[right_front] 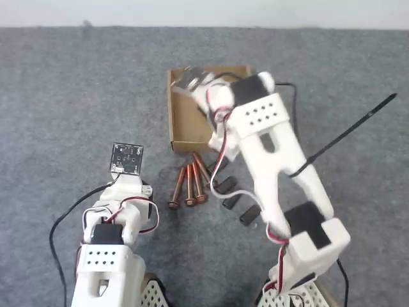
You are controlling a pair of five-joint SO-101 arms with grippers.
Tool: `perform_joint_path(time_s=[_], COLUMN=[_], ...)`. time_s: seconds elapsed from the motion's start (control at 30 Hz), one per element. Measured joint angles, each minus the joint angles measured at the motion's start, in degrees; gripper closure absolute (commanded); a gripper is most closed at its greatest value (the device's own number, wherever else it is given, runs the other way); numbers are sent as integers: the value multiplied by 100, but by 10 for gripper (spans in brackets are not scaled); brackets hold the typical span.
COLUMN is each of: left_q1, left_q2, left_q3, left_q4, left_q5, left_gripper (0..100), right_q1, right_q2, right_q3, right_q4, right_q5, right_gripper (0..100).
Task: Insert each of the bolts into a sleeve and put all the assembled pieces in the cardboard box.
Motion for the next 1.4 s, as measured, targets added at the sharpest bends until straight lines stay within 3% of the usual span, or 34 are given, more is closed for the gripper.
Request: perform_joint_path(time_s=[0.2,0.33,0.5,0.87,1.03,1.4], left_q1=[0,0,0,0,0,0], left_q2=[0,0,0,0,0,0], left_q3=[0,0,0,0,0,0], left_q4=[0,0,0,0,0,0], left_q5=[0,0,0,0,-114,-369], left_gripper=[988,988,988,988,988,988], right_q1=[-325,-404,-422,-703,-703,-703], right_q2=[-193,-193,-193,-202,-202,-9], right_q3=[905,1398,1767,2646,2998,3051], right_q4=[-62,-404,-976,-2101,-2576,-3165], right_q5=[862,1011,1029,1802,2312,2919], right_gripper=[992,984,903,918,813,842])
